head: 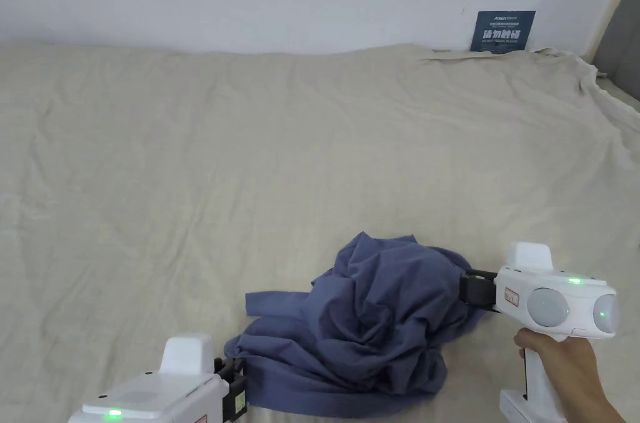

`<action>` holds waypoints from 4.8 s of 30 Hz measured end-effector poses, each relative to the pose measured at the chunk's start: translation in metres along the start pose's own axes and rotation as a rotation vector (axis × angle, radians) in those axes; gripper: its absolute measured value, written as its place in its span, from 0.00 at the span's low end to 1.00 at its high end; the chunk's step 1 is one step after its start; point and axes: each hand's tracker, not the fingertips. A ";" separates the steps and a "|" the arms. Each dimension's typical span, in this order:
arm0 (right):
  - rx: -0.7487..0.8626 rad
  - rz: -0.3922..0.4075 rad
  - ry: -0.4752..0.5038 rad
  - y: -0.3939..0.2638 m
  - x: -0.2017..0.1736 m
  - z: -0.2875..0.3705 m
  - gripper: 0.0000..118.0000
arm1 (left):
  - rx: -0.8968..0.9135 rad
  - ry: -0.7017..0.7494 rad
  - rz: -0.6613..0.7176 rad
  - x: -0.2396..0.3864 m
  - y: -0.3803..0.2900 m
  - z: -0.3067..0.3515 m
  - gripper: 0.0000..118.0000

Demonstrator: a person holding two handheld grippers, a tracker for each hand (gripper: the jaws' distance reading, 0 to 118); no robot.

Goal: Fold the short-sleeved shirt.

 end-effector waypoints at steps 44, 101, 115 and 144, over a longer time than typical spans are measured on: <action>0.454 0.024 0.123 0.188 0.002 0.254 0.05 | 0.446 0.032 0.095 -0.063 0.286 0.122 0.02; 0.054 -0.021 0.138 -0.146 -0.016 0.163 0.05 | -0.060 0.266 0.061 -0.136 -0.053 0.036 0.02; -0.026 0.010 0.032 -0.166 -0.041 0.142 0.06 | -0.155 0.345 0.075 -0.111 -0.057 0.011 0.13; 0.600 0.071 -0.039 -0.033 -0.035 0.254 0.00 | 0.364 0.091 0.007 -0.031 0.118 0.055 0.00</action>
